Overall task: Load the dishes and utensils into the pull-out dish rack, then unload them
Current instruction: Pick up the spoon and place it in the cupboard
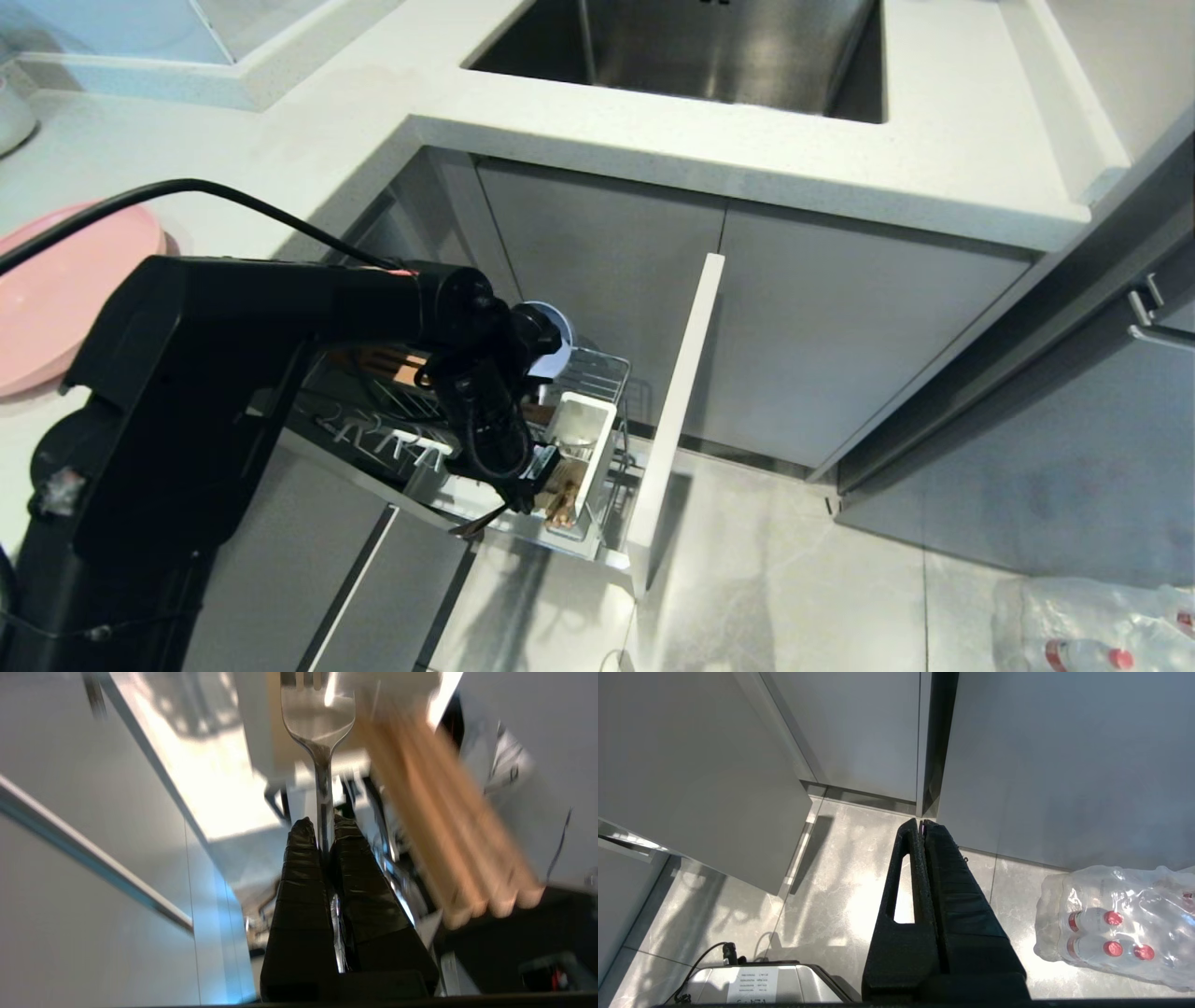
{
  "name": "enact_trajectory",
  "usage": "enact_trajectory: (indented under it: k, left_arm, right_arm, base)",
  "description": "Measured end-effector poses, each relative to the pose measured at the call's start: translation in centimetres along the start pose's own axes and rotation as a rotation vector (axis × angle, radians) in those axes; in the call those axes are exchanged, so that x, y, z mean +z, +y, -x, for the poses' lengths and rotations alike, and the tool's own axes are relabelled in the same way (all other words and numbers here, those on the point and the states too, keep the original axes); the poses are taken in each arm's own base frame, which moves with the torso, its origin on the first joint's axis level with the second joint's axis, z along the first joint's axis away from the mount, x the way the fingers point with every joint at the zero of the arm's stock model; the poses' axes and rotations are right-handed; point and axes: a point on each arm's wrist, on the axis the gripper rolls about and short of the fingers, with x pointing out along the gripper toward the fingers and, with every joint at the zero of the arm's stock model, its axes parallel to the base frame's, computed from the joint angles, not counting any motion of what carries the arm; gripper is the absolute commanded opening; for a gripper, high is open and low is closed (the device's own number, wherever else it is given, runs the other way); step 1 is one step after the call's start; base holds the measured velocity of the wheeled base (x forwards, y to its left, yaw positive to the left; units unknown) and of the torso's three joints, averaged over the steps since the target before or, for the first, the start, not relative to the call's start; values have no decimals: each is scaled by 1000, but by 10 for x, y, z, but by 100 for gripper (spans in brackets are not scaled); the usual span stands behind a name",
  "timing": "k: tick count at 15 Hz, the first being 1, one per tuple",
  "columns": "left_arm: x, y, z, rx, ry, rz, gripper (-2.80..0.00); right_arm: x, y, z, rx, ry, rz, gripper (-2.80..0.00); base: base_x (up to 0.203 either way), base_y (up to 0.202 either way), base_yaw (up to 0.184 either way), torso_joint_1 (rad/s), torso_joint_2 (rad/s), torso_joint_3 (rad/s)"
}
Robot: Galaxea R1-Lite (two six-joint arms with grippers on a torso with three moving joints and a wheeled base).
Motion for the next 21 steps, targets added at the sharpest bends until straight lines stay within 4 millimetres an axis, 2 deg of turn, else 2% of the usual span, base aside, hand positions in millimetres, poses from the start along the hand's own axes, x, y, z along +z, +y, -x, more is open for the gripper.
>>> enact_trajectory:
  k: [6, 18, 19, 21]
  left_arm:
    - [10, 0, -7, 8, -47, -4, -280]
    - [12, 1, -14, 17, -40, -3, -280]
    - [12, 1, -14, 18, -41, -4, 0]
    - [12, 1, -14, 18, -43, -4, 0]
  right_arm:
    - [0, 0, 0, 0, 0, 0, -280]
    - [0, 0, 0, 0, 0, 0, -280]
    - [0, 0, 0, 0, 0, 0, -280]
    - [0, 0, 0, 0, 0, 0, -280]
  base:
    - [0, 0, 0, 0, 0, 0]
    - [0, 0, 0, 0, 0, 0]
    - [0, 0, 0, 0, 0, 0]
    - [0, 0, 0, 0, 0, 0]
